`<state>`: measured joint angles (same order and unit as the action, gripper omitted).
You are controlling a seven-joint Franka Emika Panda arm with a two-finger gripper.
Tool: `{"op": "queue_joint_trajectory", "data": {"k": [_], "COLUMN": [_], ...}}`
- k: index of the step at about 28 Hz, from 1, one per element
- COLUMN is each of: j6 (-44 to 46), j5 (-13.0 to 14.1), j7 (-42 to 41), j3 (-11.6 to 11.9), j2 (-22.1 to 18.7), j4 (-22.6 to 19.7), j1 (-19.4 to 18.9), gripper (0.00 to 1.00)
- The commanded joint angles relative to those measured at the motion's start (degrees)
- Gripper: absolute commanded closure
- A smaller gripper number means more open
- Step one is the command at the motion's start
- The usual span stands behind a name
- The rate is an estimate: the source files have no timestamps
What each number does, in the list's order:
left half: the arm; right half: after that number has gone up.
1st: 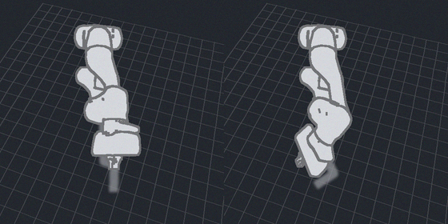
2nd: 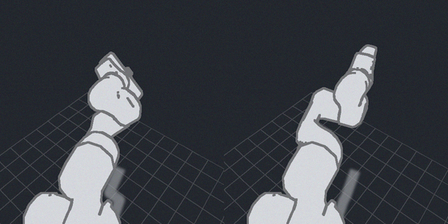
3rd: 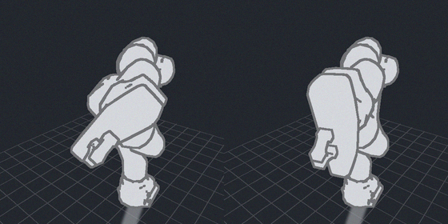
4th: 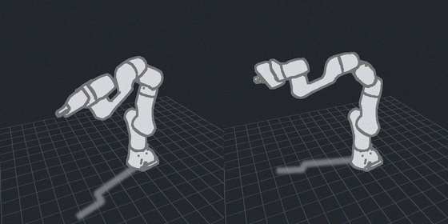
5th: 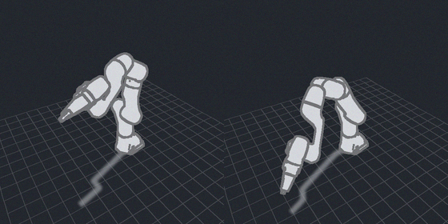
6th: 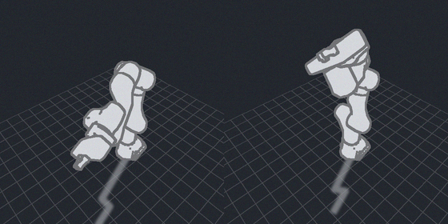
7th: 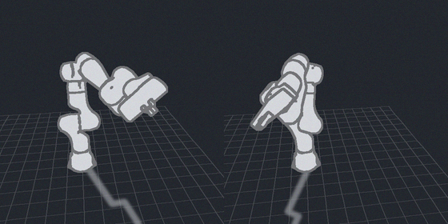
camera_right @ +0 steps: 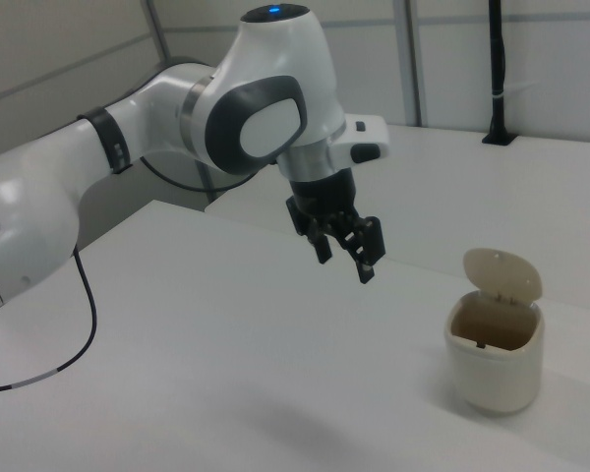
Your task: Open the trash can
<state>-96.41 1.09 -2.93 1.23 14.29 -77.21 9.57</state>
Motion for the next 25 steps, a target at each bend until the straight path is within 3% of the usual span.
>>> {"op": "queue_joint_trajectory", "data": {"k": [1, 15, 25], "j6": [1.8, 2.4, 4.0], "j5": [1.2, 1.2, 1.1], "j7": [-1.5, -2.5, -3.4], "j3": [0.4, 0.3, -1.1], "j2": [-0.7, -0.8, -1.1], "j4": [-0.7, -0.7, -0.7], "j1": [-1.6, -2.2, -2.2], "gripper": [0.0, 0.0, 0.0]}}
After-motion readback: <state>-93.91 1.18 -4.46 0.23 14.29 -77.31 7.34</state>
